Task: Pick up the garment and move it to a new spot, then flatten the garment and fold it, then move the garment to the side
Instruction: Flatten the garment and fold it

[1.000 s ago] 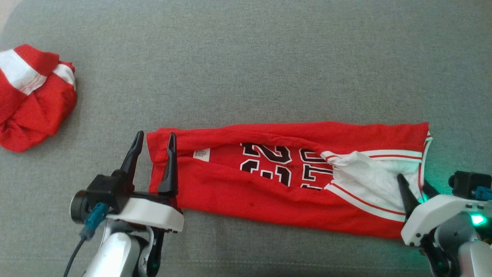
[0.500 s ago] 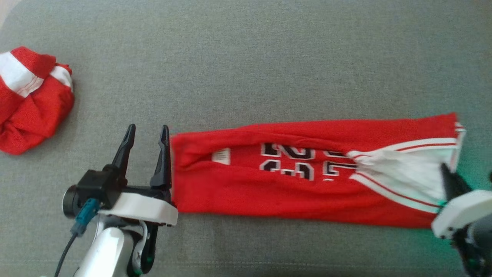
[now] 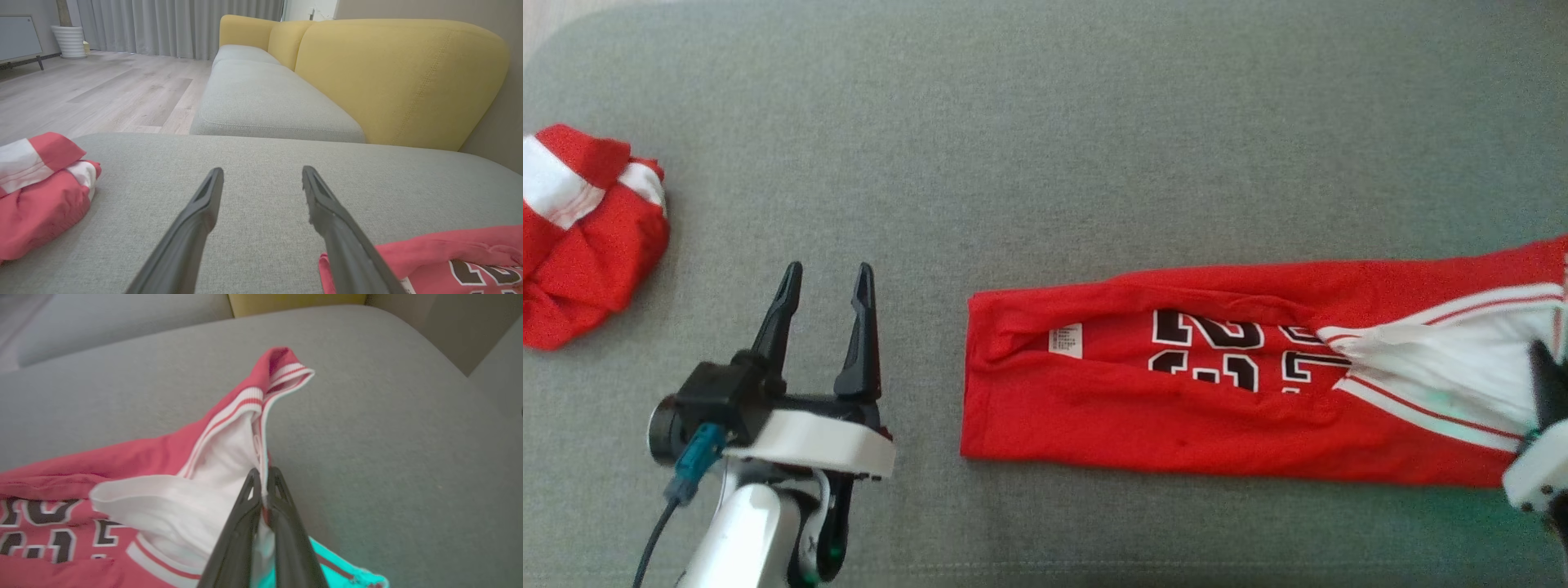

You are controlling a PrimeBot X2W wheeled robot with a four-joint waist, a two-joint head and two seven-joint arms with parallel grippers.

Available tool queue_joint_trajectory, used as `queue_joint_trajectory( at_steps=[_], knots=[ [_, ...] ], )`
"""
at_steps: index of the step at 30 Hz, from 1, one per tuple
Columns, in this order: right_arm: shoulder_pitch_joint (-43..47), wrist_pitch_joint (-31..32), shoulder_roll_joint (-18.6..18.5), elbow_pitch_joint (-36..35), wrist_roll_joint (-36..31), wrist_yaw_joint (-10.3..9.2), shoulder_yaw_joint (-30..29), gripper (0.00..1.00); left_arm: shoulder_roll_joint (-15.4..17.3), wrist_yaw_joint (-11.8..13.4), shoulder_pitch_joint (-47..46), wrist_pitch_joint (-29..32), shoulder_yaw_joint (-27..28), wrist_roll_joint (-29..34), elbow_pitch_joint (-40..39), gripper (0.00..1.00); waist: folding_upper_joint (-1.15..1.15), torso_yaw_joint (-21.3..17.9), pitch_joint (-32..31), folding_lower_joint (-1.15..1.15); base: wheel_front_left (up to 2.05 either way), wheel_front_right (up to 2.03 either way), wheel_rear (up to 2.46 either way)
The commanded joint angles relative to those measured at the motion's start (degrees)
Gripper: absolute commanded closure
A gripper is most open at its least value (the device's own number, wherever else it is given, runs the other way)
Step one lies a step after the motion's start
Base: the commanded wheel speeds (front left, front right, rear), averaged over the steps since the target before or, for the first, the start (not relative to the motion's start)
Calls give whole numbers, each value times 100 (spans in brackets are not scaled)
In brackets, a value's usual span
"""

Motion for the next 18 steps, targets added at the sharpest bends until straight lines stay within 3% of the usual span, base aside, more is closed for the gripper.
queue_joint_trajectory(
  at_steps=[1,9,13,18],
  knots=[
    [-141,130,-83,-396,93,39,166,100,41,-3,0,-70,238,53,-175,0,0,-35,-71,0,0,0,0],
    [-702,1187,353,-1441,756,39,1272,100,16,-27,84,-70,234,74,-152,0,0,-82,-287,0,0,0,0],
    [-1036,1231,492,-1220,1234,39,2138,100,-3,-59,76,-70,185,78,-110,0,0,3,-359,0,0,0,0],
    [-1253,617,512,-393,2023,39,3199,100,-5,-68,29,-70,151,94,-96,0,0,289,-367,0,0,0,0]
  ],
)
